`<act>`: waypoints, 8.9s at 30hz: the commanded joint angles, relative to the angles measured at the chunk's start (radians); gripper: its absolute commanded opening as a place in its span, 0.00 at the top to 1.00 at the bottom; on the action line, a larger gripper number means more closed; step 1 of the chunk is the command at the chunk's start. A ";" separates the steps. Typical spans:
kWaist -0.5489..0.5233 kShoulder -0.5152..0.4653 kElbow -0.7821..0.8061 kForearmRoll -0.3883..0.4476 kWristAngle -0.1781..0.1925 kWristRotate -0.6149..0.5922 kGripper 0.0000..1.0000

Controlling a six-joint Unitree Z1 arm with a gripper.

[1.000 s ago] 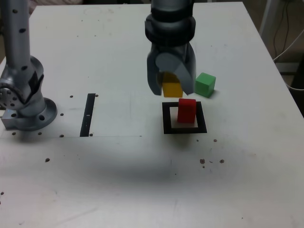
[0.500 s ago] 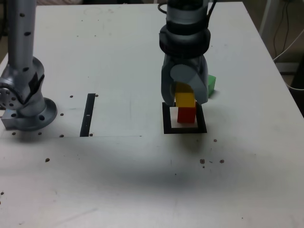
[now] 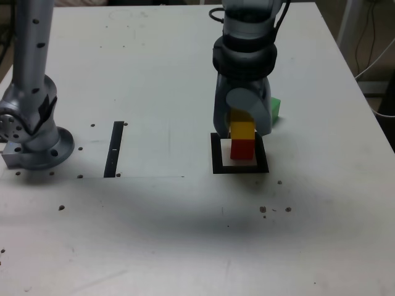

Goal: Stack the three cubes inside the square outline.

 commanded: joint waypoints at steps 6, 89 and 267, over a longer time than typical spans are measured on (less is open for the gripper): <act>0.005 0.006 -0.003 -0.013 -0.004 -0.001 0.93; 0.259 0.024 -0.157 0.101 -0.010 0.384 0.00; 0.074 0.016 -0.172 0.184 -0.092 0.054 0.54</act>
